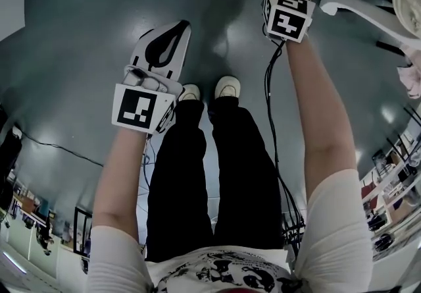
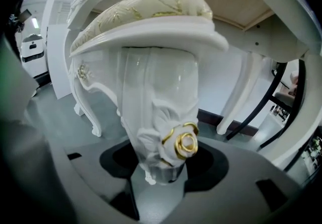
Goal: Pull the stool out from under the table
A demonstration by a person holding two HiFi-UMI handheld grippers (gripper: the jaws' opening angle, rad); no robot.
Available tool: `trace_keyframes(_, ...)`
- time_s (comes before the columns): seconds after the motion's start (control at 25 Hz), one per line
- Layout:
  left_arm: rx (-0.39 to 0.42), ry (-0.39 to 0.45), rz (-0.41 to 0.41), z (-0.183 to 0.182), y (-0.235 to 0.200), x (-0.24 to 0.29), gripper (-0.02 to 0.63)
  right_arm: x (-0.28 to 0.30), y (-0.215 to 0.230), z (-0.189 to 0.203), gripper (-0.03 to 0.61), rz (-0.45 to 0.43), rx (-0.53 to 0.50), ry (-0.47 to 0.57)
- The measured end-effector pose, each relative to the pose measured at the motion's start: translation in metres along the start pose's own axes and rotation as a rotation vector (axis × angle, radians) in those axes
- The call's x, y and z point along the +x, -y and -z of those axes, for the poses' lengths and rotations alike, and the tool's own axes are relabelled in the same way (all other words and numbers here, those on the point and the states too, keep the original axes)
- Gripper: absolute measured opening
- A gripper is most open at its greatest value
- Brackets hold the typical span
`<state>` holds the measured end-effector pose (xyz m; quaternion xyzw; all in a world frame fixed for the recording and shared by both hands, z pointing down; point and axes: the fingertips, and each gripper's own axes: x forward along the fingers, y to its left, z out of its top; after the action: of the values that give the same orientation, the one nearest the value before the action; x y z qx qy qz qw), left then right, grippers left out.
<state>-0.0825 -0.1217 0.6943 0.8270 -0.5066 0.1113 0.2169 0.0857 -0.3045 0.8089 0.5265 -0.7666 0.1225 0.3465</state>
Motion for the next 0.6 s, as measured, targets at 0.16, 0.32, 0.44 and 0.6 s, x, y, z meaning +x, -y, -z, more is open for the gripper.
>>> trace_keyframes(0.16,-0.008,0.002,0.012,0.002,0.005,-0.007,0.021,-0.015,-0.008,0.013,0.258,0.013,0.033,-0.006)
trace_keyframes(0.32,-0.019,0.001,0.035,0.002,0.013,-0.02,0.021,-0.031,-0.017,0.026,0.258,0.014,0.041,-0.026)
trace_keyframes(0.44,-0.007,-0.019,0.047,0.007,0.018,-0.029,0.021,-0.046,-0.026,0.039,0.258,0.009,0.046,-0.036)
trace_keyframes(0.6,0.011,-0.012,0.06,0.007,0.027,-0.042,0.021,-0.066,-0.036,0.054,0.258,-0.001,0.044,-0.041)
